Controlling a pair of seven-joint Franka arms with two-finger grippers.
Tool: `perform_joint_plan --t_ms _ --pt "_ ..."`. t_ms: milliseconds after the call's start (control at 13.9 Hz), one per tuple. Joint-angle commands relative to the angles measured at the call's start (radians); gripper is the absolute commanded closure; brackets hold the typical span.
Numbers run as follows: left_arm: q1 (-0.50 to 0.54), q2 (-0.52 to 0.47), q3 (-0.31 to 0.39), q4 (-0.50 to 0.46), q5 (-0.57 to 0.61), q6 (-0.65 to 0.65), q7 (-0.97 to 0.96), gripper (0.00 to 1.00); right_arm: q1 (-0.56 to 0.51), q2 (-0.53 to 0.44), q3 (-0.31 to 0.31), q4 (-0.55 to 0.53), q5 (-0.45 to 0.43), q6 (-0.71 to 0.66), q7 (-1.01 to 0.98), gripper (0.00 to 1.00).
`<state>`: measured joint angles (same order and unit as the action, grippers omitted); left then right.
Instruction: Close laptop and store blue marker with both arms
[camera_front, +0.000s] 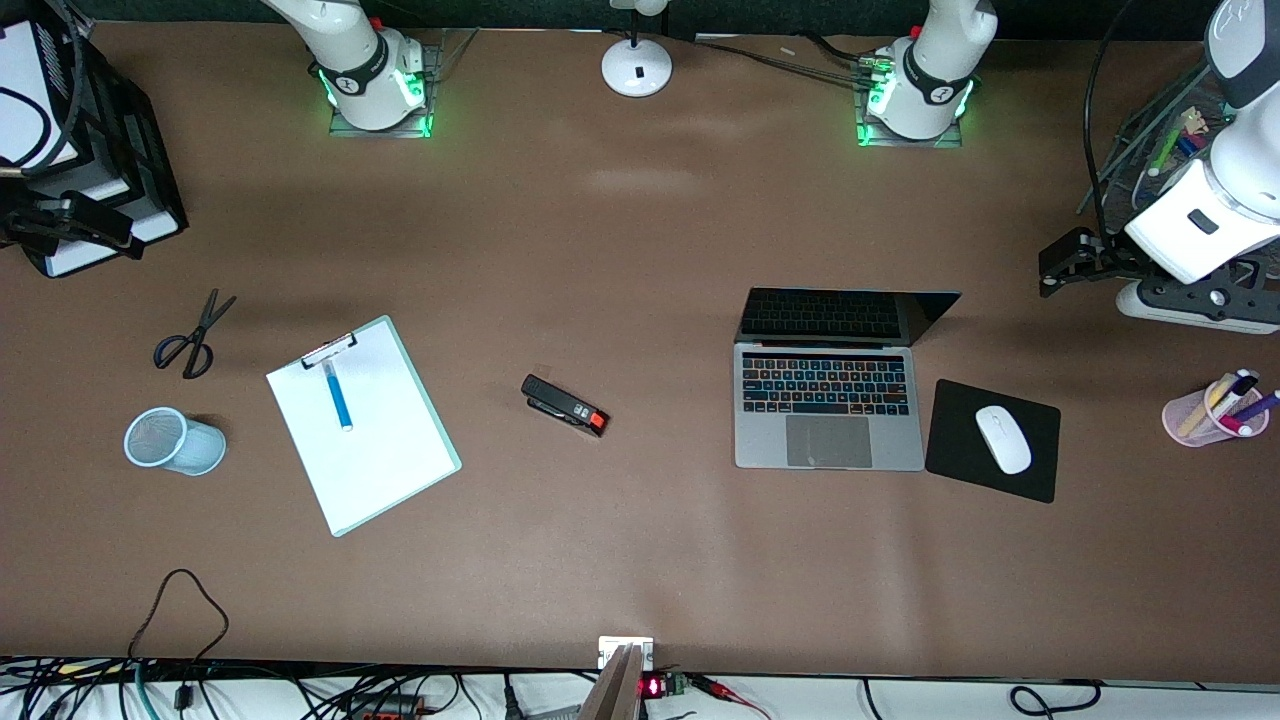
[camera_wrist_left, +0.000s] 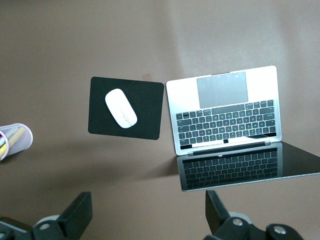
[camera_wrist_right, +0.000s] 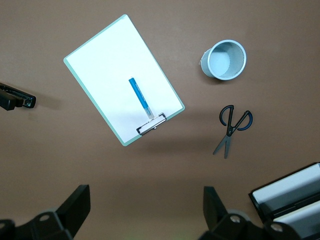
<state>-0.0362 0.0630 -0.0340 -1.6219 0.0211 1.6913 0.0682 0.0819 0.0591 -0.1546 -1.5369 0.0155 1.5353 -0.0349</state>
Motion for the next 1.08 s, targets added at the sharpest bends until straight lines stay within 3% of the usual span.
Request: perform_joint_plan --t_ms 0,789,861,1004 --pt "0.002 0.014 -0.001 0.034 -0.004 -0.024 0.002 0.0 0.004 -0.025 0.007 -0.022 -0.017 -0.007 -0.002 0.0" --pt "0.001 0.018 -0.004 0.031 -0.006 -0.024 -0.005 0.0 0.028 0.036 0.009 0.0 -0.014 0.04 -0.002 0.0" --pt "-0.002 0.018 -0.004 0.031 -0.004 -0.025 -0.002 0.05 0.044 0.057 0.01 0.0 -0.017 0.07 -0.002 0.0" --pt "-0.013 0.018 -0.006 0.033 -0.004 -0.048 -0.002 0.47 0.056 0.114 0.012 0.0 -0.016 0.1 -0.002 0.0"
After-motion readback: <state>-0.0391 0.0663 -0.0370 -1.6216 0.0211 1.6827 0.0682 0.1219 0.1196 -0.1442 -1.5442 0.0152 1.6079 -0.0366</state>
